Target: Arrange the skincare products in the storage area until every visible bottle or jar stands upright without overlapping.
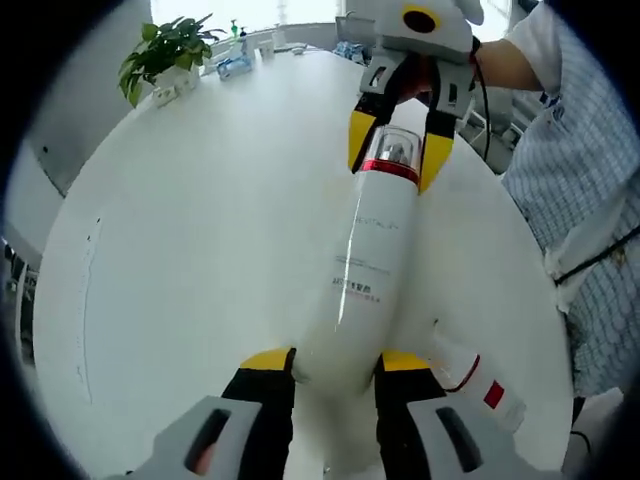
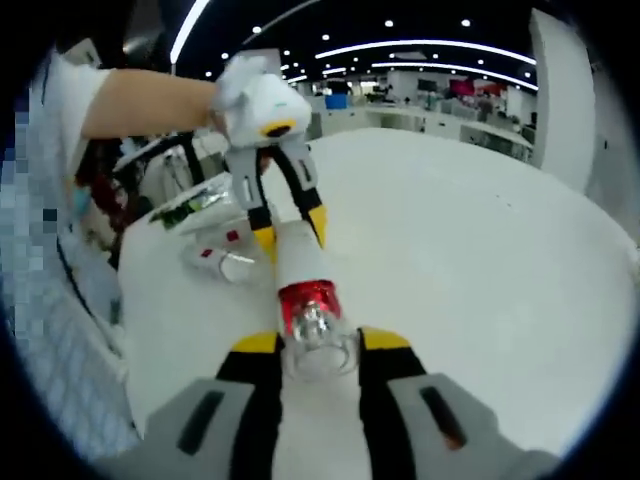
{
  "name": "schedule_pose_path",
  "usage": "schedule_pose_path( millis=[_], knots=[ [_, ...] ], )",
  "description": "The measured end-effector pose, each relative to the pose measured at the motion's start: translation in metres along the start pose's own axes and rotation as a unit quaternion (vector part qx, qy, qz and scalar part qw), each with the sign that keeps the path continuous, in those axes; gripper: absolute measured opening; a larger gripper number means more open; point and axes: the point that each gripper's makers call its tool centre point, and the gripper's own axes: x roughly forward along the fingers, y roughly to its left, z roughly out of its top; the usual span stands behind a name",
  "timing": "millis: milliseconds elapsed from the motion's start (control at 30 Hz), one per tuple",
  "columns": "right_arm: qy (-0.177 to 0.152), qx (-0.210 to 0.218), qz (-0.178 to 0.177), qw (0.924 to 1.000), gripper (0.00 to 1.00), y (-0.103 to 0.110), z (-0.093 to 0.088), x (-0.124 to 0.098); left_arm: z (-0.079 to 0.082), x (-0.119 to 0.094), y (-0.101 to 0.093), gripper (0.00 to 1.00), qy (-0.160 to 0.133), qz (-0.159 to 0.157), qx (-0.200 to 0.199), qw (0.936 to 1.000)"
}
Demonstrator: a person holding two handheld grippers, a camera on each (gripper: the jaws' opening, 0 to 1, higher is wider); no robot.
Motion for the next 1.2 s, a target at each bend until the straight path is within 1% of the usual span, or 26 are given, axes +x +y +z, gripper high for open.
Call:
schedule_pose_path(
  millis=[67, 100, 200, 300, 367, 433, 567, 633, 700, 733, 767, 800, 867, 967, 1067, 1100, 1200],
  knots=[
    [0.000, -0.008, 0.004, 1.0000, 0.27, 0.002, 0.006, -0.002, 0.000, 0.000, 0.000, 0.30, -0.016, 0.005, -0.010, 0.9998],
    [-0.008, -0.016, 0.009, 0.9998, 0.27, 0.002, 0.014, -0.004, -0.001, 0.000, -0.001, 0.30, -0.022, 0.006, -0.013, 0.9997],
    [-0.025, -0.022, 0.014, 0.9993, 0.27, 0.003, 0.028, -0.007, 0.001, 0.000, 0.000, 0.30, -0.031, 0.010, -0.021, 0.9992],
    [-0.042, -0.018, 0.019, 0.9988, 0.27, 0.003, 0.043, -0.009, 0.001, 0.001, 0.000, 0.30, -0.038, 0.013, -0.025, 0.9989],
    [-0.063, -0.012, 0.021, 0.9977, 0.27, 0.004, 0.056, -0.009, 0.002, 0.001, 0.000, 0.30, -0.043, 0.016, -0.029, 0.9985],
    [-0.073, -0.019, 0.021, 0.9969, 0.27, 0.006, 0.066, -0.008, 0.002, 0.001, 0.000, 0.30, -0.047, 0.018, -0.031, 0.9983],
    [-0.078, -0.043, 0.024, 0.9958, 0.27, 0.010, 0.088, -0.003, 0.002, 0.001, 0.000, 0.30, -0.052, 0.020, -0.034, 0.9979],
    [-0.079, -0.054, 0.024, 0.9951, 0.27, 0.012, 0.094, -0.001, 0.002, 0.001, 0.000, 0.30, -0.053, 0.020, -0.034, 0.9978],
    [-0.078, -0.076, 0.024, 0.9938, 0.27, 0.015, 0.104, 0.004, 0.002, 0.001, 0.000, 0.30, -0.054, 0.020, -0.034, 0.9977],
    [-0.078, -0.081, 0.023, 0.9934, 0.27, 0.017, 0.110, 0.007, 0.002, 0.001, 0.000, 0.30, -0.055, 0.020, -0.035, 0.9977],
    [-0.079, -0.083, 0.023, 0.9932, 0.27, 0.018, 0.112, 0.009, 0.002, 0.001, 0.000, 0.30, -0.055, 0.020, -0.035, 0.9976],
    [-0.082, -0.100, 0.023, 0.9914, 0.27, 0.021, 0.118, 0.012, 0.002, 0.001, 0.000, 0.30, -0.056, 0.021, -0.035, 0.9976],
    [-0.082, -0.110, 0.024, 0.9902, 0.27, 0.024, 0.124, 0.017, 0.002, 0.001, 0.000, 0.30, -0.057, 0.021, -0.036, 0.9975],
    [-0.081, -0.118, 0.023, 0.9894, 0.27, 0.026, 0.132, 0.023, 0.002, 0.001, 0.000, 0.30, -0.060, 0.023, -0.038, 0.9972],
    [-0.080, -0.128, 0.024, 0.9882, 0.27, 0.028, 0.135, 0.027, 0.002, 0.001, 0.000, 0.30, -0.068, 0.026, -0.044, 0.9964],
    [-0.074, -0.140, 0.024, 0.9870, 0.27, 0.029, 0.136, 0.028, 0.002, 0.001, 0.000, 0.30, -0.070, 0.026, -0.045, 0.9962],
    [-0.068, -0.155, 0.026, 0.9852, 0.27, 0.033, 0.138, 0.031, 0.002, 0.001, -0.001, 0.30, -0.076, 0.028, -0.048, 0.9955]
  ],
)
